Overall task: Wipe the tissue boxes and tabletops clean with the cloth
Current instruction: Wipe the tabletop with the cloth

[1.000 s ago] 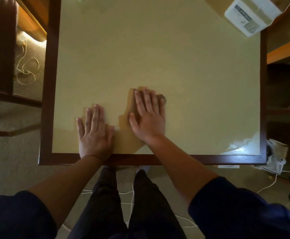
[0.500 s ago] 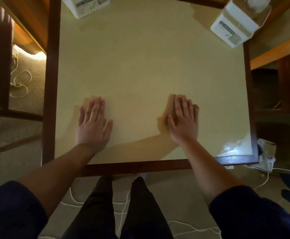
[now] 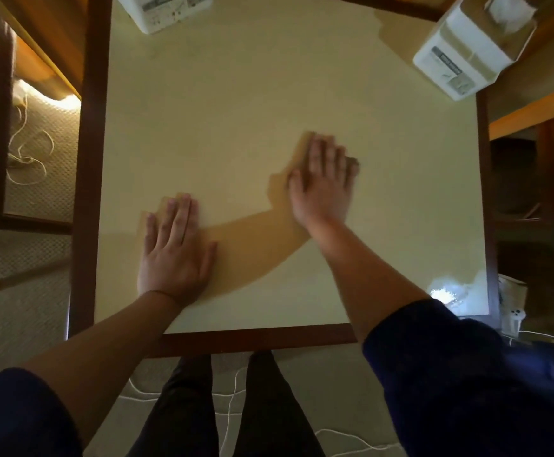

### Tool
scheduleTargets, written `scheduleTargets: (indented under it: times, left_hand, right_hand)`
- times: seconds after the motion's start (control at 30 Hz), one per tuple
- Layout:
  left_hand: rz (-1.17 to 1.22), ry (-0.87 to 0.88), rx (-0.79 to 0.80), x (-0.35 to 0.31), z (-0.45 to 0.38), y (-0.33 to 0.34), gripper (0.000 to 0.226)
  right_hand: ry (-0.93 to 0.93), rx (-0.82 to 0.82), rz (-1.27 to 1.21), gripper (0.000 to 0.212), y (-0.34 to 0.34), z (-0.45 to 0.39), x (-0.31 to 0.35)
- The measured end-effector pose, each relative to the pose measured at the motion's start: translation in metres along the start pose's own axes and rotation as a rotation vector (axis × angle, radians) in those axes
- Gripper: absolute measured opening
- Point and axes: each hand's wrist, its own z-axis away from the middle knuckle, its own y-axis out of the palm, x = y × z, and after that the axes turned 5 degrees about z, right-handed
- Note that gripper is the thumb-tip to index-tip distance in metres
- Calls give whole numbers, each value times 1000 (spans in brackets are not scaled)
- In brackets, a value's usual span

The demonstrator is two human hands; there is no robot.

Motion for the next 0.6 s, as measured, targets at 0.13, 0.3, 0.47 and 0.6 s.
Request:
scheduleTargets:
  times: [0.13, 0.3, 0.47, 0.6]
  left_hand:
    - [16, 18, -41, -1, 1, -1, 76]
    - [-4, 19, -50, 0, -1, 1, 76]
    - [-24, 24, -34, 3, -1, 2, 76]
    - [-17, 28, -14, 3, 0, 0, 77]
  right_hand:
    - [-362, 27, -10, 80, 5, 15, 99]
    - [-605, 45, 29, 76, 4, -3, 116]
    - [-297, 36, 34, 78, -7, -55, 48]
    - [-27, 47, 22, 77, -9, -51, -29]
